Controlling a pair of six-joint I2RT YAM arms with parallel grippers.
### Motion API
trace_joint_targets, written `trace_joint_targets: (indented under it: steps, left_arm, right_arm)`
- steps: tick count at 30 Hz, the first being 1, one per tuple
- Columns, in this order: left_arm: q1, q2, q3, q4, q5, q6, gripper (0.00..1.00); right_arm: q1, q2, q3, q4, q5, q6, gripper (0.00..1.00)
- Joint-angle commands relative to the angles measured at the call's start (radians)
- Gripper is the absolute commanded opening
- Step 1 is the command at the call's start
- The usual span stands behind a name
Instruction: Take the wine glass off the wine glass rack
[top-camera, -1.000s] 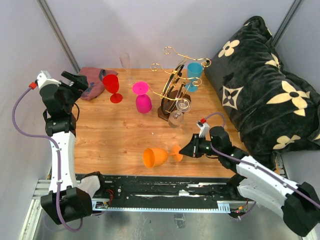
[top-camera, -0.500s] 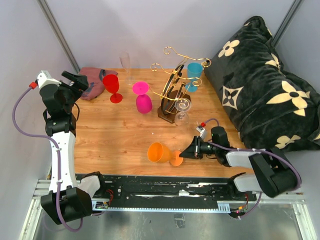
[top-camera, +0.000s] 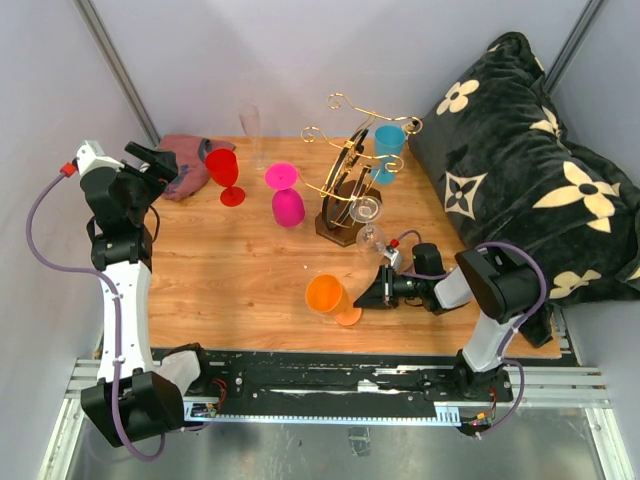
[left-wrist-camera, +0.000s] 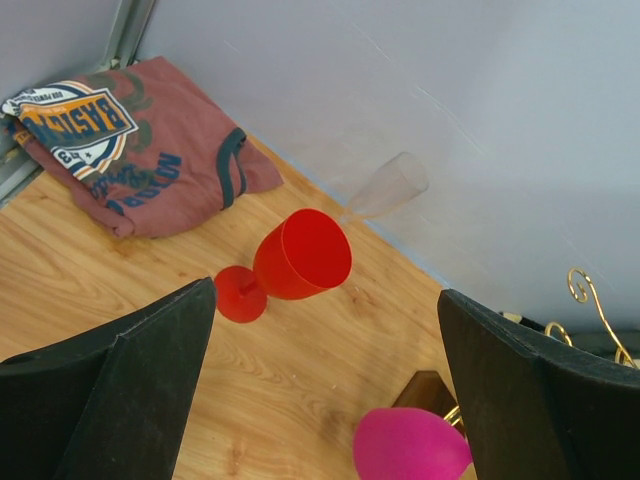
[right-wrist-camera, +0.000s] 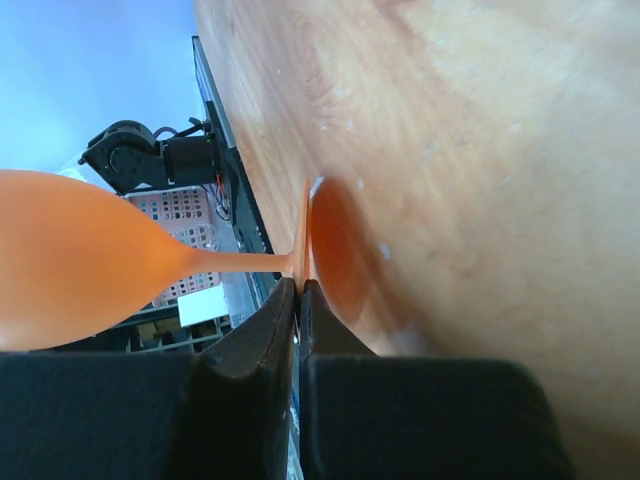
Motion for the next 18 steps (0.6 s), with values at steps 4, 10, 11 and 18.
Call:
trace_joint_targets:
  steps: [4, 10, 11, 18]
  left_arm:
    - [0.004, 0.003, 0.015, 0.016, 0.016, 0.025, 0.98]
    - [0.004, 0.012, 0.008, 0.023, 0.029, 0.018, 0.98]
    - [0.004, 0.012, 0.006, 0.024, 0.029, 0.017, 0.98]
    - [0.003, 0.011, 0.008, 0.025, 0.028, 0.019, 0.98]
  right_arm:
    - [-0.067, 0.138, 0.067, -0.036, -0.013, -0.147, 0.03]
    - [-0.089, 0.119, 0.098, -0.250, 0.059, -0.291, 0.11]
    - [-0.090, 0.112, 0.103, -0.282, 0.073, -0.309, 0.13]
    - [-0.112, 0.076, 0.121, -0.417, 0.151, -0.364, 0.20]
